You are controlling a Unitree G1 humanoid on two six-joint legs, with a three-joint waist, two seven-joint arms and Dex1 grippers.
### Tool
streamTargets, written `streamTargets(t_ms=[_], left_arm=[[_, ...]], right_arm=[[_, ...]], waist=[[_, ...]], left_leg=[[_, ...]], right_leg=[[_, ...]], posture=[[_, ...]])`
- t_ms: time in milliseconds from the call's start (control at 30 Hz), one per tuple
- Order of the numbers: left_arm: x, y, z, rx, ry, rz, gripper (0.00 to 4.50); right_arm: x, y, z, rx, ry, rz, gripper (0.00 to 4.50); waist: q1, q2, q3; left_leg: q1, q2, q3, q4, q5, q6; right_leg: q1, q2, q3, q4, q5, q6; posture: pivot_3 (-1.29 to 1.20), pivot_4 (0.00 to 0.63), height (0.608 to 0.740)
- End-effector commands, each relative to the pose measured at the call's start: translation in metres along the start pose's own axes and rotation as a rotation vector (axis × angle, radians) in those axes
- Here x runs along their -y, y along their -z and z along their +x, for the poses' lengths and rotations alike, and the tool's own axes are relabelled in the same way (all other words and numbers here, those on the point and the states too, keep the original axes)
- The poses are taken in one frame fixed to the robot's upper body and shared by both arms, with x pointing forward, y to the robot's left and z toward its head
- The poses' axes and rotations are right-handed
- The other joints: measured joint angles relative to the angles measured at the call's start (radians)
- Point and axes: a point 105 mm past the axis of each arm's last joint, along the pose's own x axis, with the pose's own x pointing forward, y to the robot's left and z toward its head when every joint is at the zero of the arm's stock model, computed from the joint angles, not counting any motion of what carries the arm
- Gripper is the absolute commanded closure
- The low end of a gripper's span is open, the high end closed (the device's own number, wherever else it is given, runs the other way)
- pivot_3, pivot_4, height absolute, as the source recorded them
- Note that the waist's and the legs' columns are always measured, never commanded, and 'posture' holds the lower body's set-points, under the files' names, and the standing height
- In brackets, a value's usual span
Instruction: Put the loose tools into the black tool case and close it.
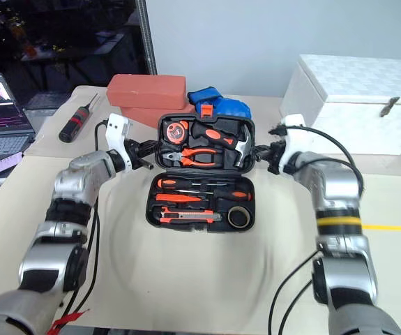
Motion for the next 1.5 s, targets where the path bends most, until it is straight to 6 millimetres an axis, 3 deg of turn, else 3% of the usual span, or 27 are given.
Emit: streamTargets(t_ms=[33,133,233,333,400,467,500,533,600,633,667,767,900,967,1067,1167,1200,1267,1367,1500], left_arm=[[0.043,-0.011,-0.004,0.091,0.157,0.300,4.49],[0.052,0.003,-0.016,0.101,0.169,0.438,4.49],[0.051,0.015,-0.034,0.033,0.235,0.457,4.49],[0.042,0.009,-0.056,-0.006,0.270,0.433,3.58],[0.033,0.006,-0.071,-0.076,0.291,0.285,2.86],[0.030,0.023,-0.134,-0.399,0.498,0.049,2.12],[0.026,0.020,-0.157,-0.492,0.535,-0.042,1.74],[0.023,0.011,-0.172,-0.543,0.547,-0.132,1.45],[0.022,-0.010,-0.181,-0.530,0.572,-0.189,0.65],[0.025,-0.019,-0.180,-0.506,0.593,-0.211,0.37],[0.029,-0.027,-0.178,-0.483,0.622,-0.225,0.32],[0.035,-0.033,-0.167,-0.442,0.646,-0.205,0.32],[0.042,-0.036,-0.152,-0.377,0.643,-0.224,1.38],[0.037,-0.036,-0.145,-0.353,0.600,-0.228,2.06],[0.036,-0.029,-0.129,-0.318,0.546,-0.166,3.16],[0.037,-0.026,-0.113,-0.282,0.483,-0.141,4.19],[0.030,-0.021,-0.105,-0.284,0.409,-0.129,4.49],[0.024,-0.013,-0.089,-0.291,0.313,-0.112,4.50],[0.021,-0.007,-0.059,-0.285,0.212,-0.100,3.80],[0.011,0.000,-0.023,-0.367,0.088,-0.153,2.56]], right_arm=[[-0.040,-0.027,-0.026,0.176,-0.124,-0.157,4.50],[-0.050,-0.003,-0.050,0.156,-0.101,-0.268,4.50],[-0.056,0.013,-0.075,0.132,-0.095,-0.317,4.50],[-0.061,0.014,-0.093,0.129,-0.102,-0.348,4.50],[-0.062,0.021,-0.104,0.069,-0.102,-0.421,4.50],[-0.065,0.047,-0.134,-0.112,-0.148,-0.516,3.79],[-0.065,0.055,-0.148,-0.193,-0.167,-0.533,3.79],[-0.064,0.061,-0.162,-0.253,-0.179,-0.532,3.79],[-0.069,0.067,-0.183,-0.319,-0.228,-0.477,3.79],[-0.076,0.068,-0.191,-0.335,-0.267,-0.432,4.30],[-0.089,0.069,-0.197,-0.341,-0.331,-0.394,4.43],[-0.120,0.068,-0.201,-0.327,-0.461,-0.314,4.43],[-0.144,0.078,-0.193,-0.325,-0.525,-0.263,4.50],[-0.138,0.080,-0.182,-0.307,-0.460,-0.248,4.50],[-0.099,0.072,-0.153,-0.207,-0.209,-0.182,4.50],[-0.084,0.061,-0.137,-0.153,-0.116,-0.126,4.50],[-0.081,0.059,-0.132,-0.146,-0.094,-0.092,4.21],[-0.077,0.053,-0.121,-0.140,-0.079,-0.056,3.77],[-0.062,0.042,-0.098,-0.148,-0.004,-0.017,2.70],[-0.043,0.038,-0.072,-0.224,0.084,-0.018,1.43]], waist=[[0.009,0.000,0.000],[0.023,0.000,0.000],[0.024,0.000,0.000],[0.021,0.001,0.000],[0.019,0.000,0.001],[0.017,-0.001,0.001],[0.011,-0.003,0.002],[0.006,-0.003,0.002],[0.001,-0.004,0.001],[0.006,-0.002,0.001],[0.012,0.001,0.000],[0.023,0.001,0.000],[0.020,-0.004,0.001],[0.016,-0.007,0.001],[0.009,-0.009,0.001],[0.009,-0.008,0.001],[0.011,-0.008,0.001],[0.018,-0.008,0.001],[0.023,-0.008,0.001],[0.027,-0.008,0.001]], left_leg=[[-0.002,0.000,0.001,0.000,-0.001,0.000],[-0.003,-0.001,0.003,0.001,-0.003,0.001],[0.000,-0.001,0.003,0.002,-0.003,0.001],[0.007,-0.001,0.004,0.003,-0.002,0.000],[0.020,0.000,0.004,0.003,-0.001,0.000],[0.021,0.001,0.005,0.003,0.001,0.002],[0.022,0.001,0.005,0.003,0.002,0.001],[0.021,0.003,0.005,0.003,0.004,0.000],[0.028,0.008,0.005,0.001,0.003,0.000],[0.030,0.009,0.005,0.001,0.003,-0.001],[0.030,0.008,0.005,0.001,0.003,-0.001],[0.038,0.009,0.008,0.001,-0.002,-0.009],[0.041,0.011,0.007,0.001,-0.003,-0.011],[0.041,0.012,0.007,0.001,-0.003,-0.011],[0.039,0.012,0.008,0.002,-0.002,-0.011],[0.038,0.012,0.011,0.003,-0.002,-0.011],[0.036,0.011,0.011,0.003,-0.002,-0.010],[0.036,0.010,0.012,0.003,0.003,-0.002],[0.030,0.012,0.009,0.001,0.003,-0.002],[0.020,0.009,0.008,0.002,0.003,-0.002]], right_leg=[[-0.002,-0.001,0.000,-0.001,0.000,0.000],[-0.003,-0.002,0.000,-0.003,0.000,0.000],[0.001,-0.001,0.000,-0.005,0.000,0.001],[0.007,-0.001,0.000,-0.005,0.000,0.001],[0.019,0.000,0.000,-0.006,-0.006,0.005],[0.020,0.000,0.000,-0.006,-0.008,-0.003],[0.020,0.000,0.000,-0.004,-0.007,-0.004],[0.017,0.002,0.000,-0.002,-0.008,-0.006],[0.021,0.005,-0.003,0.000,-0.013,-0.012],[0.023,0.005,-0.004,0.000,-0.013,-0.012],[0.024,0.004,-0.004,-0.001,-0.013,-0.012],[0.031,0.002,-0.004,-0.003,-0.013,-0.012],[0.033,0.002,-0.005,-0.006,-0.014,-0.012],[0.033,0.001,-0.005,-0.008,-0.014,-0.012],[0.032,0.001,-0.005,-0.009,-0.013,-0.012],[0.031,0.000,-0.003,-0.009,-0.013,-0.012],[0.031,0.001,-0.003,-0.009,-0.012,-0.012],[0.030,0.001,-0.002,-0.005,-0.010,-0.010],[0.025,0.005,-0.003,-0.003,-0.009,-0.006],[0.018,0.005,-0.003,-0.002,-0.006,-0.004]], posture=[[0.00,0.150,0.740],[0.00,0.150,0.740],[0.00,0.150,0.740],[0.00,0.150,0.740],[0.00,0.150,0.740],[0.00,0.150,0.740],[0.00,0.150,0.740],[0.00,0.150,0.740],[0.00,0.150,0.740],[0.00,0.150,0.740],[0.00,0.150,0.740],[0.00,0.150,0.740],[0.00,0.150,0.740],[0.00,0.150,0.740],[0.00,0.150,0.740],[0.00,0.150,0.740],[0.00,0.150,0.740],[0.00,0.150,0.740],[0.00,0.150,0.740],[0.00,0.150,0.740]])
